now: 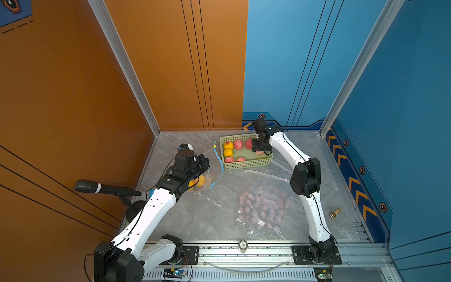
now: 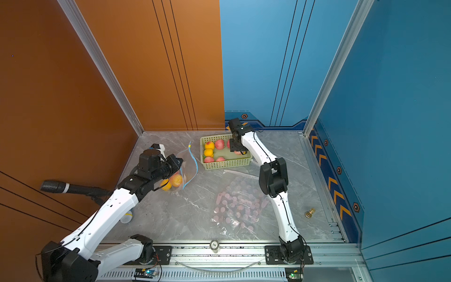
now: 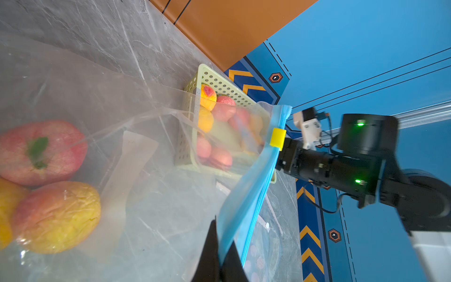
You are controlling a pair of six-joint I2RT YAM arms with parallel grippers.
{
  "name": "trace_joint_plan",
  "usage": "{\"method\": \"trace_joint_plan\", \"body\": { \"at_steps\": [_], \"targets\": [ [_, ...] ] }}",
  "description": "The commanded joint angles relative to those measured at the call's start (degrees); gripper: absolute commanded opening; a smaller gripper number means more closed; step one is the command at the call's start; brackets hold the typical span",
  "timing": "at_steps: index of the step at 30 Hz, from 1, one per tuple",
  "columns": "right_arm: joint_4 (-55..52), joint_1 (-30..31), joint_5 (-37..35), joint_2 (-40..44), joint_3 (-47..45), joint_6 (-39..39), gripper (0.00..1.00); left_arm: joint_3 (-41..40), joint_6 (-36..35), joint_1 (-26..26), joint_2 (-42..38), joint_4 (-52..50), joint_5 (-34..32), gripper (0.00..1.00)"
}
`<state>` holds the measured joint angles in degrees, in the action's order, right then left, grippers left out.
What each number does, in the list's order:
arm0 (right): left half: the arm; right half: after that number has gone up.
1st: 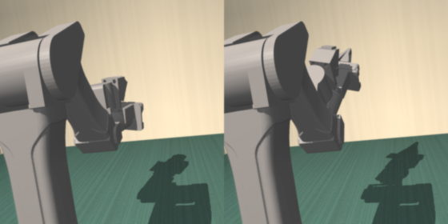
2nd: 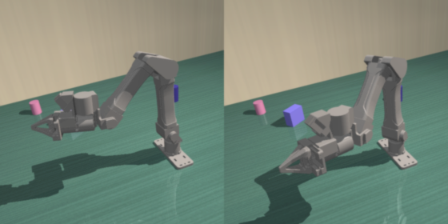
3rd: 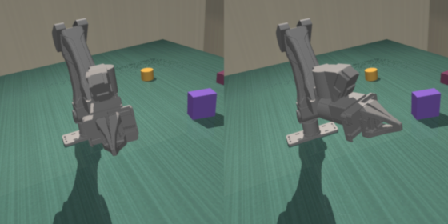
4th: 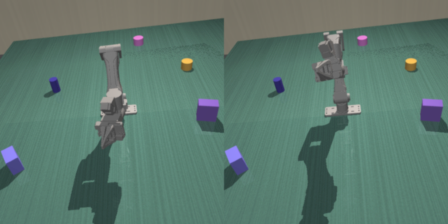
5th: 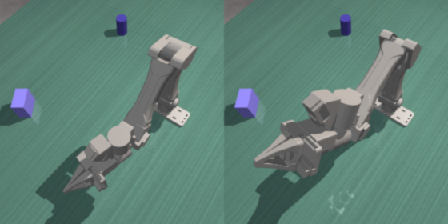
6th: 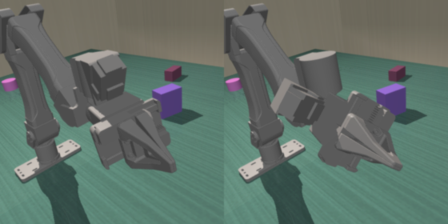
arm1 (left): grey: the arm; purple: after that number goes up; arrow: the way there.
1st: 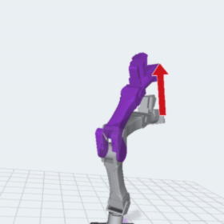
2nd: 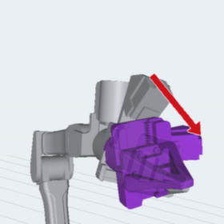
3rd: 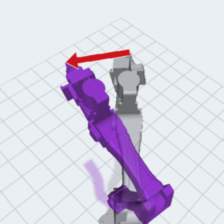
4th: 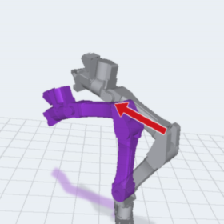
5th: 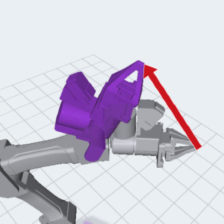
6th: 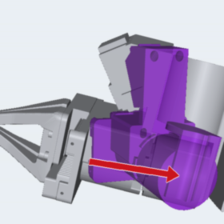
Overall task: Place the peach in a zip-top bag and seal the zipper
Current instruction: Pick up the peach from the basket, then place the peach in the zipper food storage bag.
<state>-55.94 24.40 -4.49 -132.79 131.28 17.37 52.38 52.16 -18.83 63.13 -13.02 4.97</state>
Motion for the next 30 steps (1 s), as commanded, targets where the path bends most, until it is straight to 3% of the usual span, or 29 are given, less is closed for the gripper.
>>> {"method": "trace_joint_plan", "body": {
  "at_steps": [1, 8, 16, 22, 30],
  "targets": [
    [3.15, 1.24, 2.46, 5.44, -1.71, -0.33, 0.31, -0.22, 0.4, -0.4, 0.06, 1.33, -0.26, 0.0],
    [10.19, 4.72, 6.32, 15.14, -9.18, 0.98, 0.3, -0.17, 0.48, -0.67, 0.68, 1.24, -0.6, 0.0],
    [22.99, 13.27, 10.62, 25.92, -21.45, 2.77, 0.3, 2.0, 0.35, -2.15, 3.08, 0.71, -1.0, 0.0],
    [30.5, 19.8, 12.84, 29.89, -27.98, 4.77, 0.3, 3.87, 0.47, -3.31, 4.45, 0.71, -1.01, 0.0],
    [32.39, 22.72, 12.67, 31.27, -32.61, 6.18, 0.3, 6.18, -0.13, -4.24, 4.89, 0.71, -1.17, 0.0]
  ]
}}
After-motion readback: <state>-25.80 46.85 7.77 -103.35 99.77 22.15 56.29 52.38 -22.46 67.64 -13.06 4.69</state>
